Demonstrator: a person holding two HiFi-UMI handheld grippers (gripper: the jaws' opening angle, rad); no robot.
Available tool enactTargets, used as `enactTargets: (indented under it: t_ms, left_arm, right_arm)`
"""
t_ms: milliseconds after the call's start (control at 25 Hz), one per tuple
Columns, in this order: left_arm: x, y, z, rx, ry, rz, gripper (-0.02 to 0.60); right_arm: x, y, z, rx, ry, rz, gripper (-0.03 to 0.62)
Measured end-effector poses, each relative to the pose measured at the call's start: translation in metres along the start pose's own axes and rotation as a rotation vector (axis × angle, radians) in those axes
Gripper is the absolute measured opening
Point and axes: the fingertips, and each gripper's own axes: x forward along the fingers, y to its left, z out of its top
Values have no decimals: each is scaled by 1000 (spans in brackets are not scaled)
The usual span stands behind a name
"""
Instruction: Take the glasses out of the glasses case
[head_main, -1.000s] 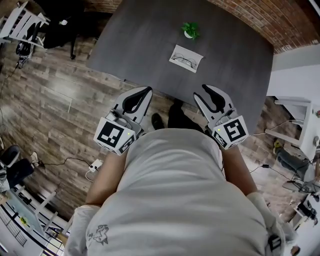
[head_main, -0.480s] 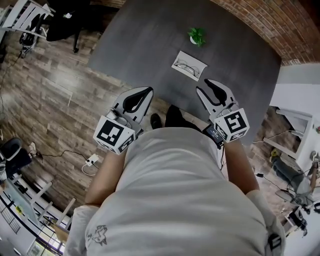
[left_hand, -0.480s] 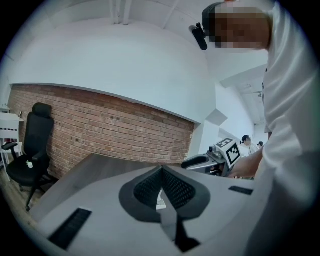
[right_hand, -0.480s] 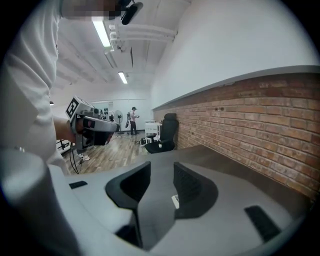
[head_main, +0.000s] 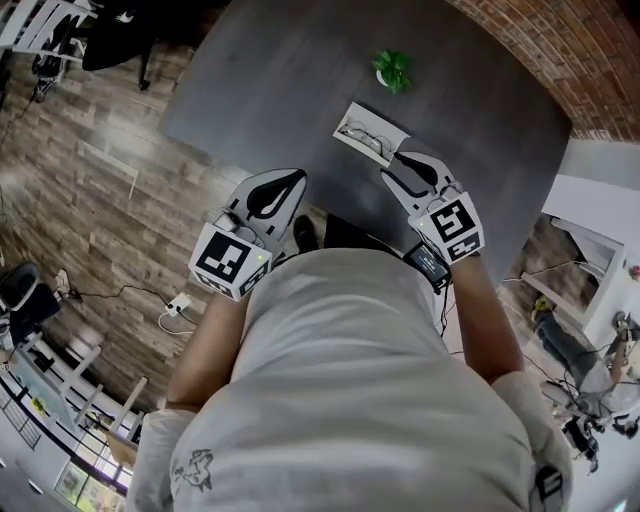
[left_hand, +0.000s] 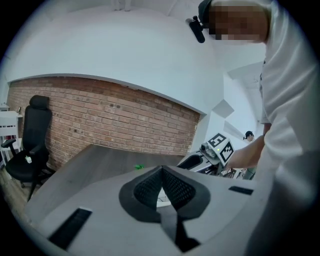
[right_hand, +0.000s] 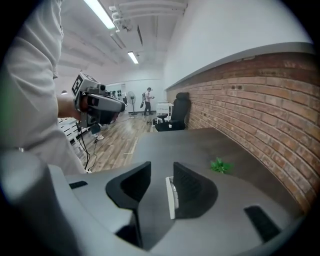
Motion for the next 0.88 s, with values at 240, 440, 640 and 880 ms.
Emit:
enactTargets:
  t_ms: [240, 440, 640, 880]
  left_arm:
    - [31, 12, -17, -90, 33, 1, 11]
    - [53, 18, -36, -114, 83, -13, 11]
    - [69, 23, -50, -126, 124, -18, 11]
    - [88, 26, -67, -133, 170, -34, 11]
  right_arm:
    - [27, -21, -20, 8, 42, 51, 147]
    - [48, -31, -38, 12, 92, 84, 147]
    - [68, -36, -59, 16, 158, 105, 137]
    - [97, -41, -82, 9, 216, 114, 114]
